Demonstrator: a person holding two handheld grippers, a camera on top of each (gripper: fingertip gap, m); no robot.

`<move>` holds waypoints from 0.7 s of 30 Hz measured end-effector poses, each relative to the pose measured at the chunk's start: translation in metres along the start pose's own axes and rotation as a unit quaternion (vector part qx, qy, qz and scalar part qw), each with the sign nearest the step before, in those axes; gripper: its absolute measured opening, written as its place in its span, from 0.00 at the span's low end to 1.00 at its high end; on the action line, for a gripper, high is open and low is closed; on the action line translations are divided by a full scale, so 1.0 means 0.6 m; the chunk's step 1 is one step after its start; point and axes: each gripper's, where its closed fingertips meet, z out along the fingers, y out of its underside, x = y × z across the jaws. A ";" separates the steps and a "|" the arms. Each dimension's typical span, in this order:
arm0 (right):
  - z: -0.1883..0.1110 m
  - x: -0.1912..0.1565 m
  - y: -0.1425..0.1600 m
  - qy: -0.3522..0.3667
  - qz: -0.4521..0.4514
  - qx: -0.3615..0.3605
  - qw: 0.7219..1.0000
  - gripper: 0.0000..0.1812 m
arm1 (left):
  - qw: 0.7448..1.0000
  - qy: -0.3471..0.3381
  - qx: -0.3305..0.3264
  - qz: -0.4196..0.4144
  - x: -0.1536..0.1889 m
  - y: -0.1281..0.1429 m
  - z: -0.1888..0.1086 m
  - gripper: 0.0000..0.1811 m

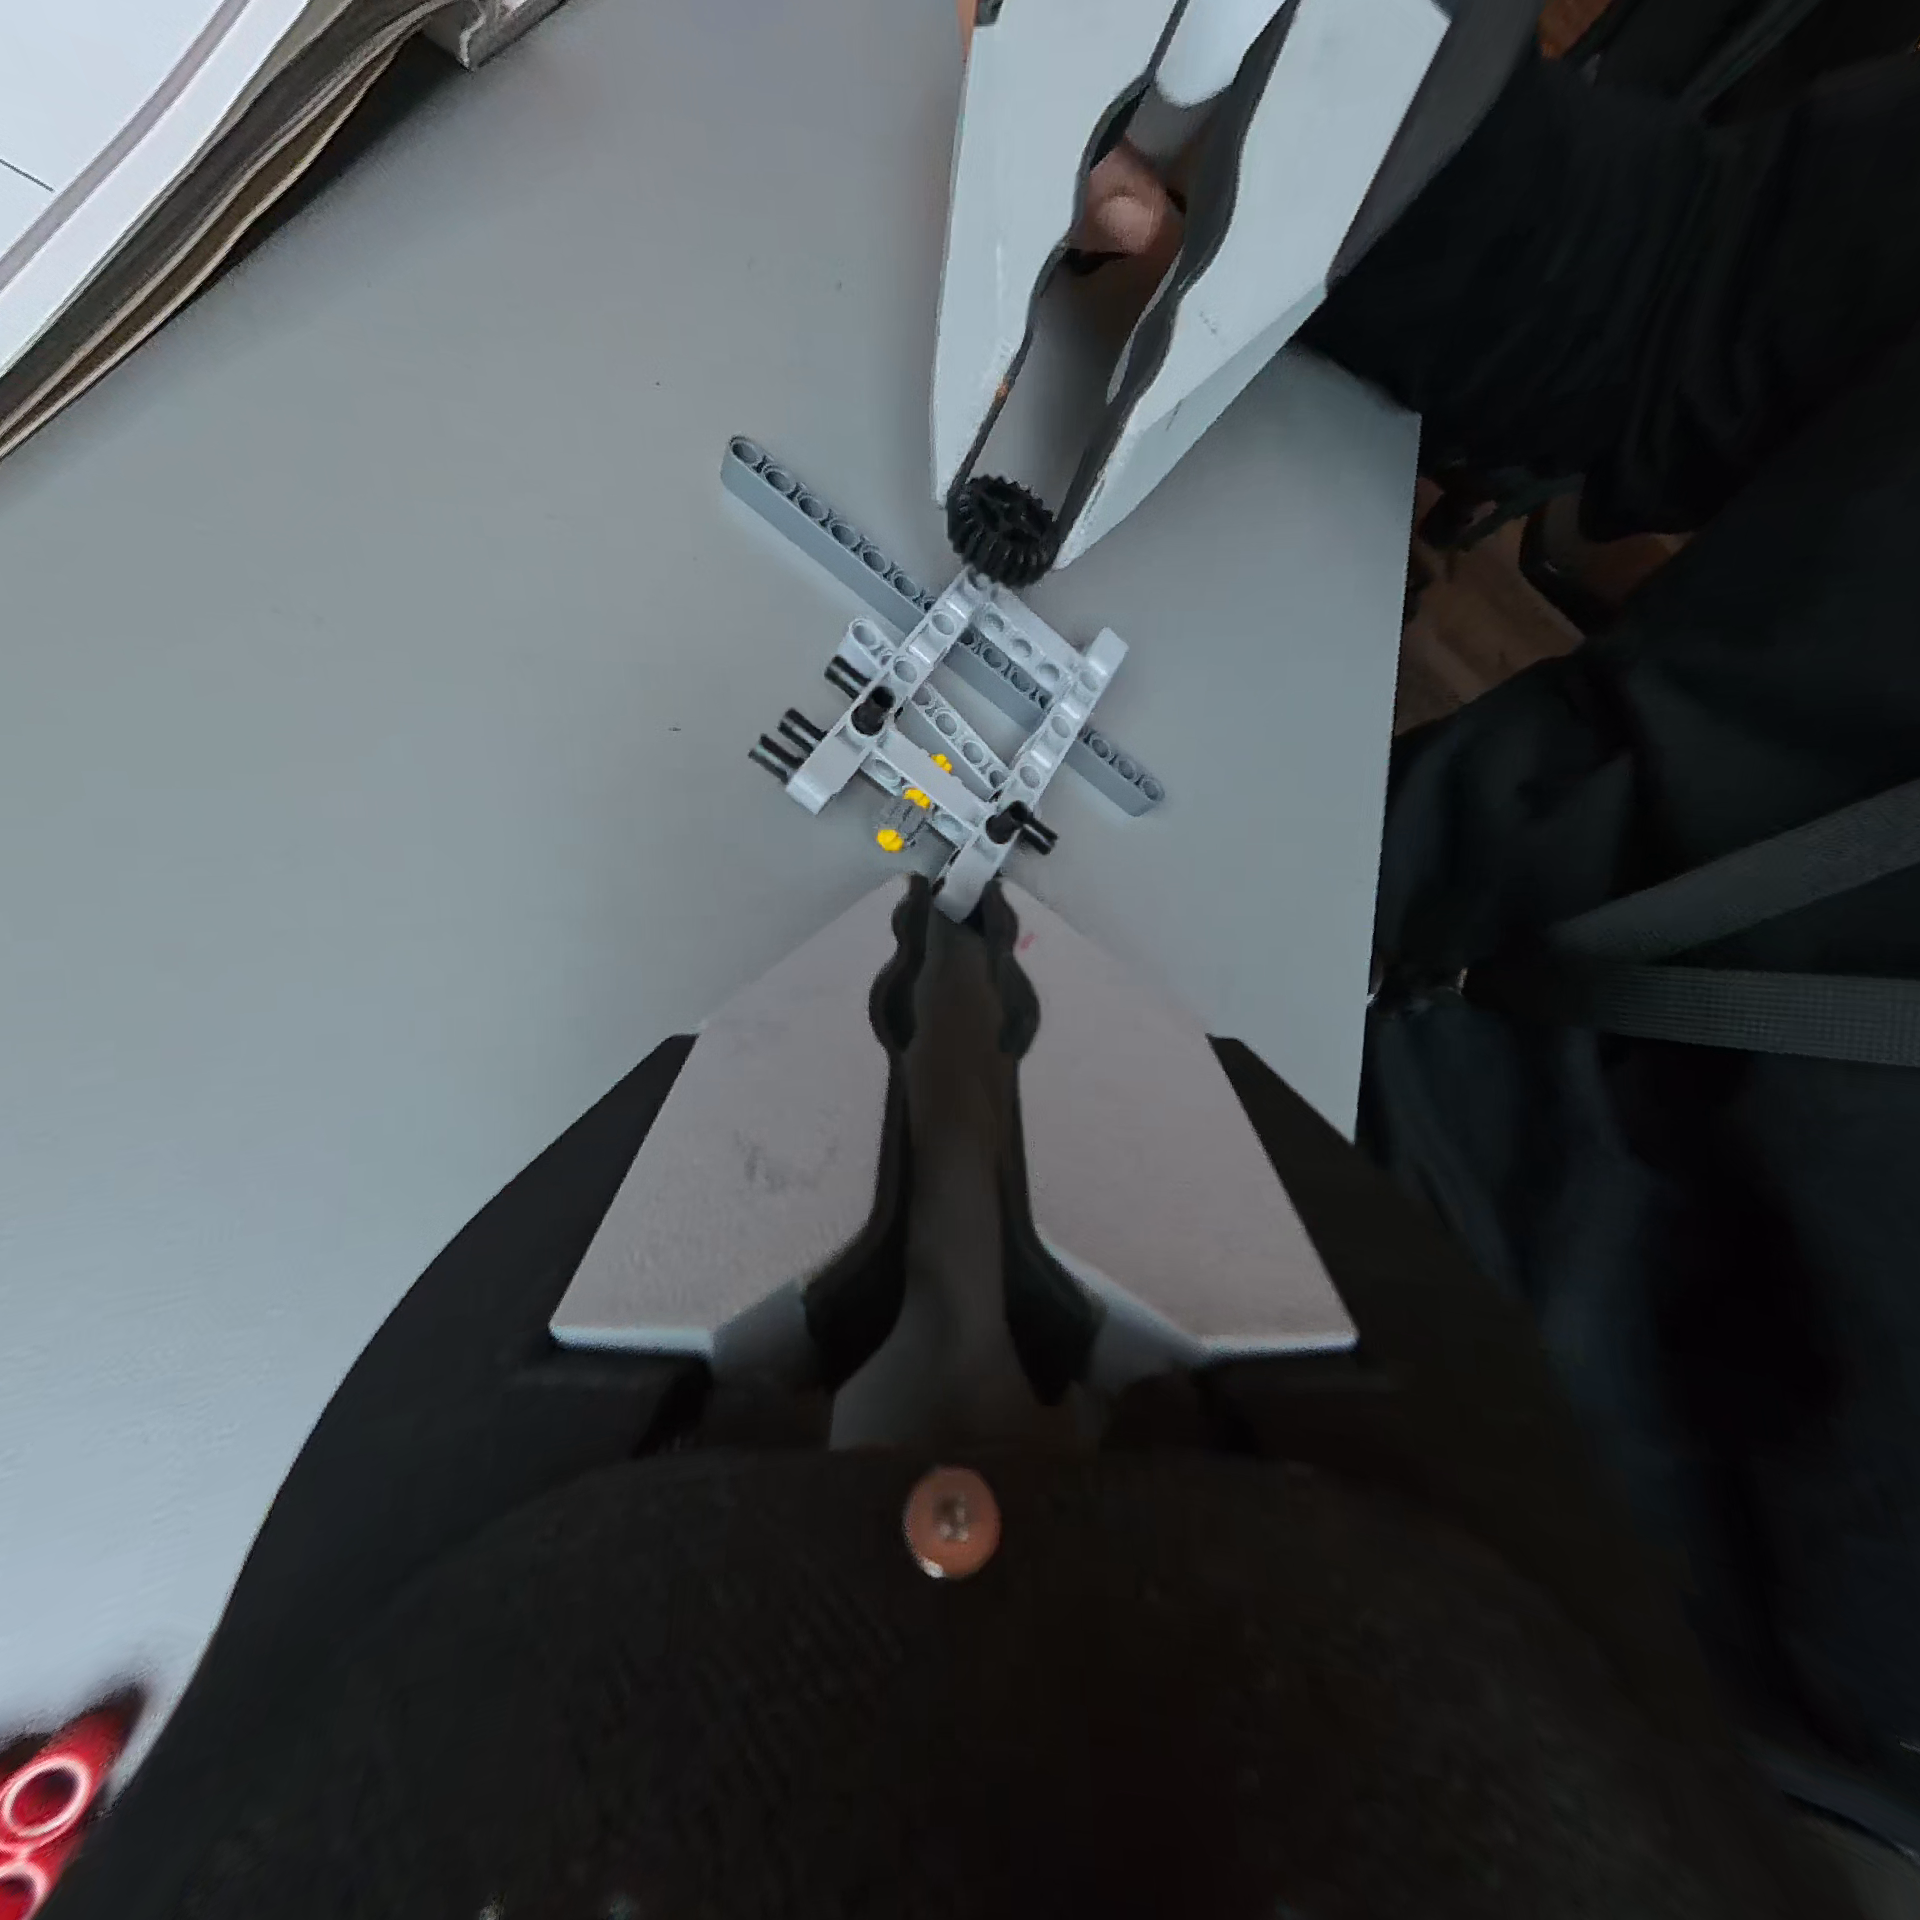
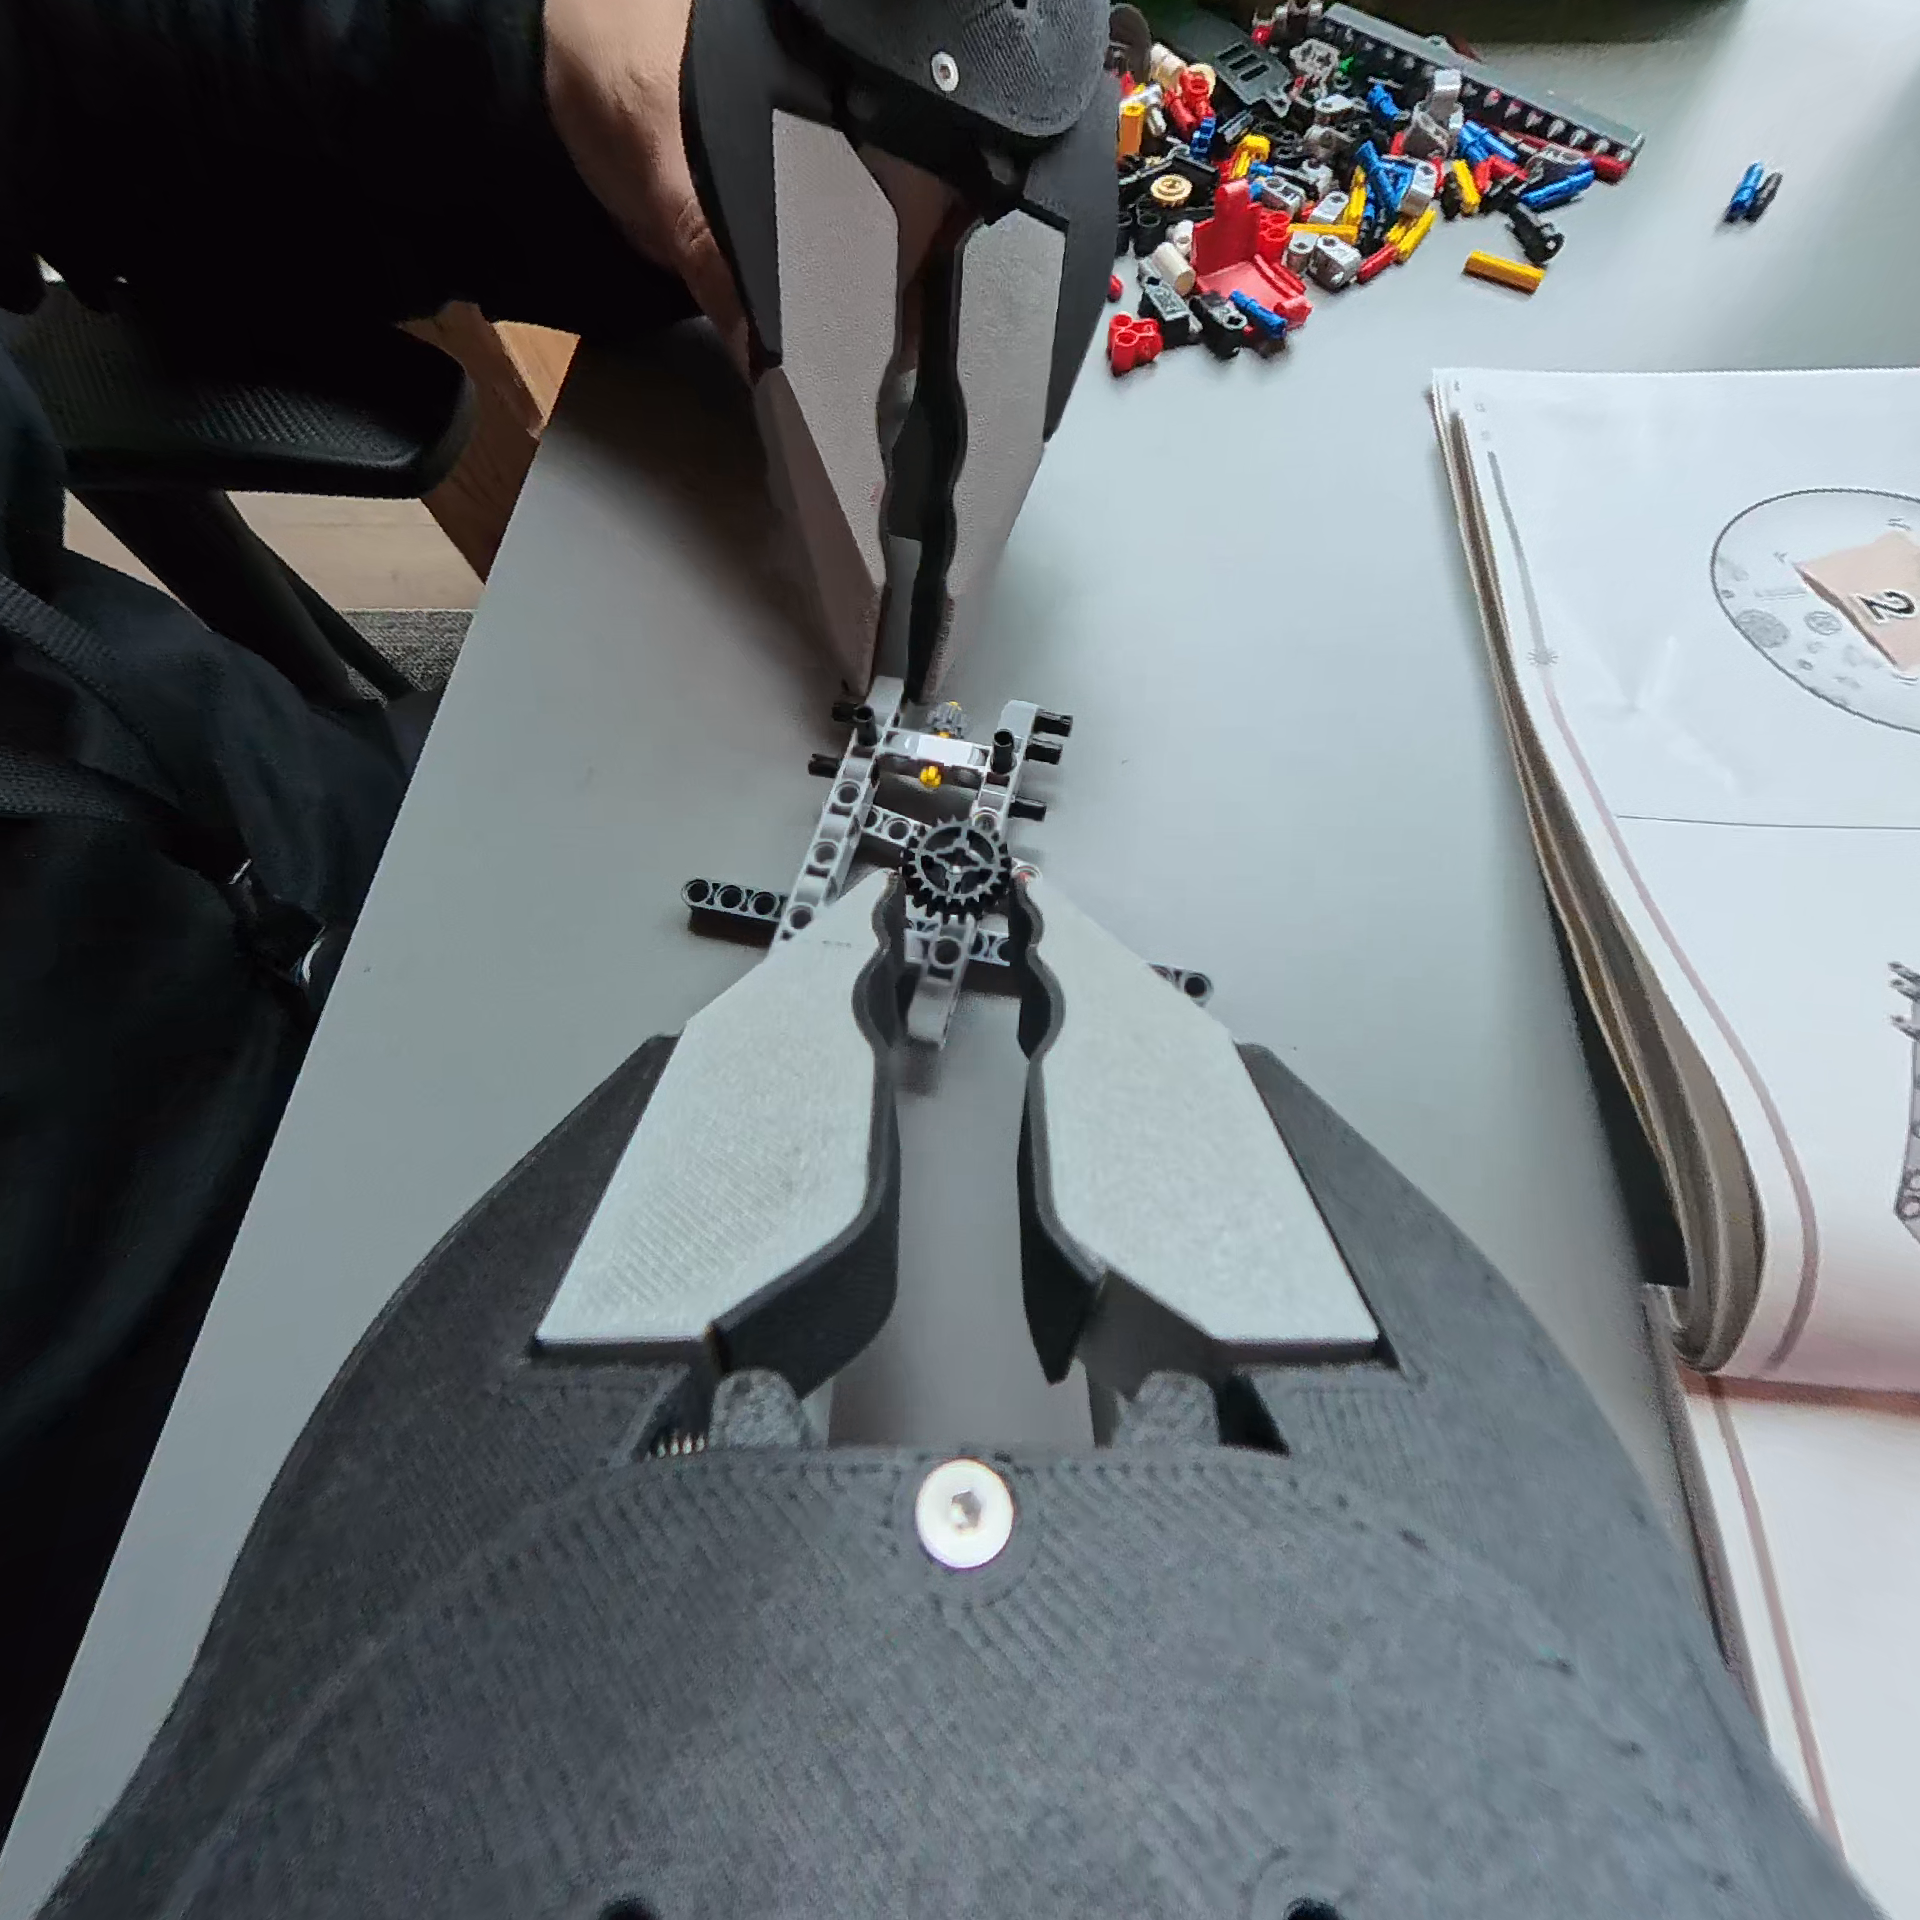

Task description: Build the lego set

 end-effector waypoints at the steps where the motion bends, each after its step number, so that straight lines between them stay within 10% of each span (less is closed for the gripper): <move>1: 0.003 -0.001 0.001 0.000 0.000 -0.004 1.000 0.09 | 1.000 -0.008 -0.002 0.002 -0.002 0.001 0.001 0.04; 21: 0.014 -0.009 -0.008 0.026 -0.040 -0.027 0.998 0.09 | 0.999 -0.020 0.031 -0.012 -0.003 -0.017 -0.027 0.12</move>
